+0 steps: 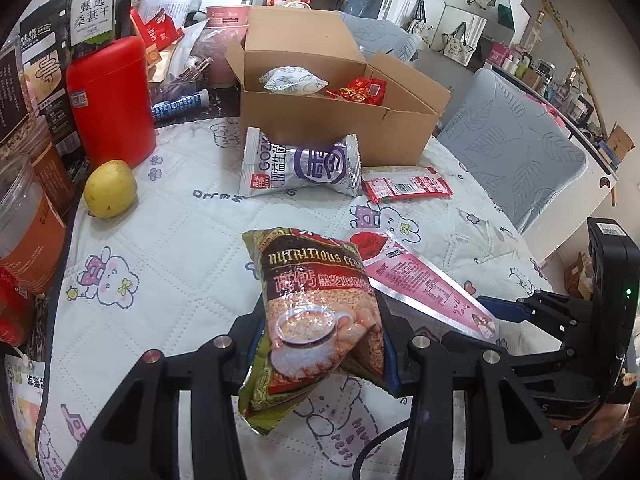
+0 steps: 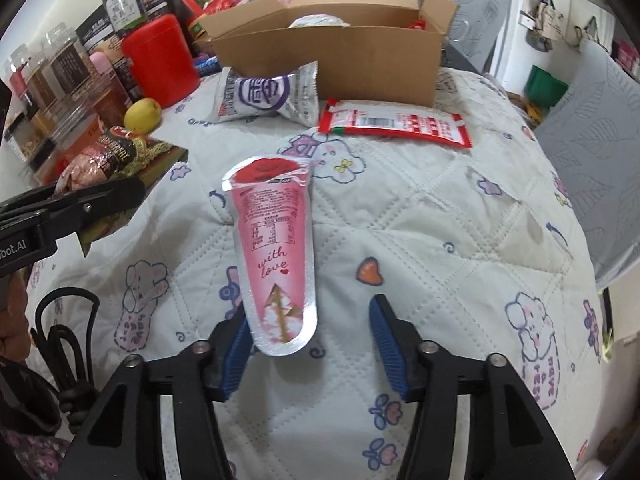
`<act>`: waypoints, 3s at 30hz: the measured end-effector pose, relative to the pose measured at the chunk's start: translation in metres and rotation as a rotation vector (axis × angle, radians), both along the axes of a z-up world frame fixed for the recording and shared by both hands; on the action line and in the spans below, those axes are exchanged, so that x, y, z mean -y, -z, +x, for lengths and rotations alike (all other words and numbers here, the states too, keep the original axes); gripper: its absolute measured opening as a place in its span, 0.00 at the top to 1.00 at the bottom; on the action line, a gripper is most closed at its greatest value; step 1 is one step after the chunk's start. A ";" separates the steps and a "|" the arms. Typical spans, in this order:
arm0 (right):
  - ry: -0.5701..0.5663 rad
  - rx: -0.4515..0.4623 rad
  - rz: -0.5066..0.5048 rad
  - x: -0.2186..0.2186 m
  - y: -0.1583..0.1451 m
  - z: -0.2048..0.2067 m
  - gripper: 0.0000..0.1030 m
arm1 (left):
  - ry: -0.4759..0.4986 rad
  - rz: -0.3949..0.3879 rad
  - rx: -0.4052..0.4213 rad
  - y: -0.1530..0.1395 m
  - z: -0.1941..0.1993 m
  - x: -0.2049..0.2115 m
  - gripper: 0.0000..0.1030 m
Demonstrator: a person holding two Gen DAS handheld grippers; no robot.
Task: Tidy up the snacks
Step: 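Hold the cereal bag in the left tool while the right tool grasps the pink cone packet, then carry the cereal bag in the left tool while the right tool carries the pink packet to the box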
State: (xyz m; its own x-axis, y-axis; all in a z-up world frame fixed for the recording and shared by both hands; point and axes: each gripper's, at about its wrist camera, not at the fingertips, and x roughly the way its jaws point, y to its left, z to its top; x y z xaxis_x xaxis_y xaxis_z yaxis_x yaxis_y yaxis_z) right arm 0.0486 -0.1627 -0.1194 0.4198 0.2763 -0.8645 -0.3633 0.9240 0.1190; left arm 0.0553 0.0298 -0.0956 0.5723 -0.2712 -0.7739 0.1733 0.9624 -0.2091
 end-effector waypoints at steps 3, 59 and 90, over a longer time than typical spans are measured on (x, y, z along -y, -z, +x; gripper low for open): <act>-0.024 -0.008 0.010 -0.005 -0.002 0.000 0.34 | 0.000 -0.003 0.001 -0.001 0.000 -0.002 0.56; 0.037 0.138 0.098 -0.002 -0.027 -0.023 0.72 | 0.037 -0.029 0.038 -0.017 -0.019 0.013 0.56; 0.066 0.399 0.134 0.026 -0.127 -0.039 0.72 | 0.166 -0.026 0.316 -0.117 -0.013 0.057 0.56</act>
State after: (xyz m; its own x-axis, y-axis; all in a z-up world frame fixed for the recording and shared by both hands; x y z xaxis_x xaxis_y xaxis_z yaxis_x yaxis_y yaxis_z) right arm 0.0099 -0.1889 0.0073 0.7348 0.3360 -0.5892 -0.3454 0.9330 0.1013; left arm 0.0423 -0.0269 0.0213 0.7286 -0.3974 -0.5578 0.3866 0.9109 -0.1440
